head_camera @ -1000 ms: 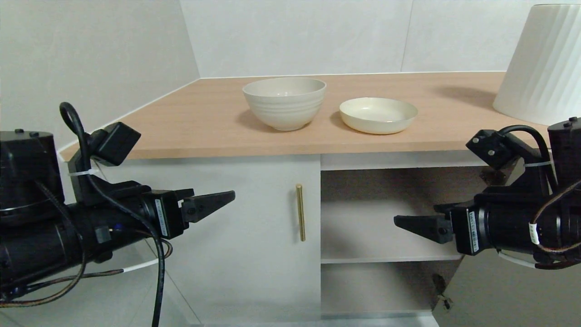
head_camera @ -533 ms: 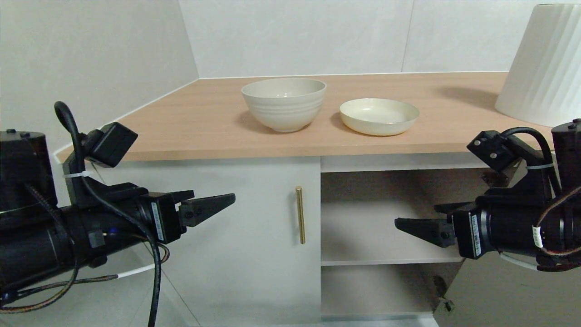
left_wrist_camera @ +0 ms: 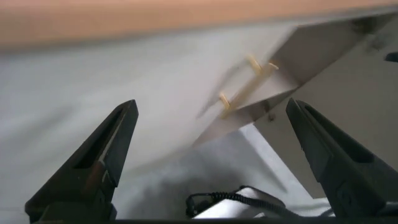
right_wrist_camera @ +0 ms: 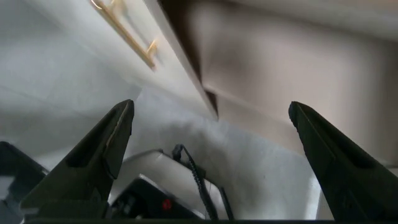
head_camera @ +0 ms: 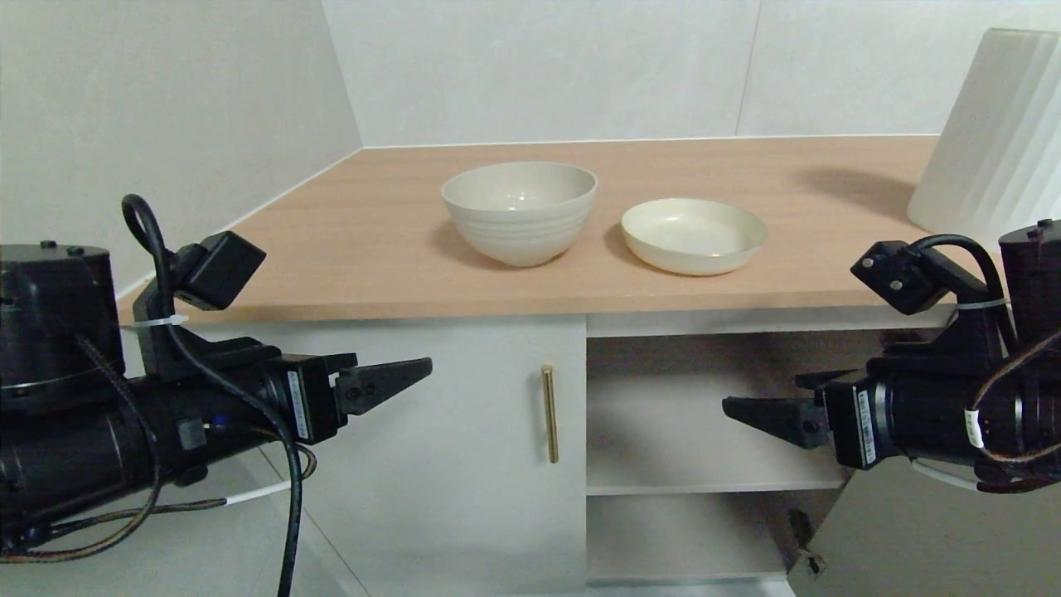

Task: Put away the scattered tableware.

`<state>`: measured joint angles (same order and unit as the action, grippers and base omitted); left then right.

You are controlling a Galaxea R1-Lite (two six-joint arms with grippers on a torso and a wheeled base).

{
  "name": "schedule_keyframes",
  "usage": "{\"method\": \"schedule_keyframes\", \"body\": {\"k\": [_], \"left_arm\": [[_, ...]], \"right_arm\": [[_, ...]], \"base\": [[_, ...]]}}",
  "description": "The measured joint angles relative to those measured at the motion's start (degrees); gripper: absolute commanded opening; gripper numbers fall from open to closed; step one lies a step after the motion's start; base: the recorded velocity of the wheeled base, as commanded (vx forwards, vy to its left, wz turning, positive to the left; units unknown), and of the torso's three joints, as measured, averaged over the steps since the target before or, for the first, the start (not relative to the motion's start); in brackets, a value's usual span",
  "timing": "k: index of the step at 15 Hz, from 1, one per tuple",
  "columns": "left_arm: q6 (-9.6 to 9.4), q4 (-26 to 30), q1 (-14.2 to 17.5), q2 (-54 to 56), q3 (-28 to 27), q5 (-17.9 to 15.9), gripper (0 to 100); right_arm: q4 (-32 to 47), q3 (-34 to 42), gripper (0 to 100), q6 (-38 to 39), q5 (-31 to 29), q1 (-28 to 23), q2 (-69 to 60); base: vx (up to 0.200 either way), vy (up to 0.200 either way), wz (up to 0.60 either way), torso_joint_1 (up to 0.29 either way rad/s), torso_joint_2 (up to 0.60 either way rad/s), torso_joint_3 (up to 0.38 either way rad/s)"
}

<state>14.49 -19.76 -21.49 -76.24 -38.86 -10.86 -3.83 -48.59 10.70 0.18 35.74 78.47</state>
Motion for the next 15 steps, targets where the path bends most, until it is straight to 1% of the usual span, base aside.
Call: {"method": "schedule_keyframes", "body": {"k": [7, 15], "left_arm": [[0.0, 0.0, -0.09, -0.61, -0.02, -0.05, 100], [0.0, 0.02, -0.09, -2.26, -0.13, 0.05, 100]], "right_arm": [[0.06, 0.0, 100, 0.0, 0.06, 0.09, 0.17], [0.0, -0.11, 100, -0.26, 0.06, -0.66, 0.74]], "base": [[0.0, 0.0, 0.0, 0.163, -0.48, -0.295], [0.0, 0.0, 0.0, 0.206, -0.5, -0.285]]}}
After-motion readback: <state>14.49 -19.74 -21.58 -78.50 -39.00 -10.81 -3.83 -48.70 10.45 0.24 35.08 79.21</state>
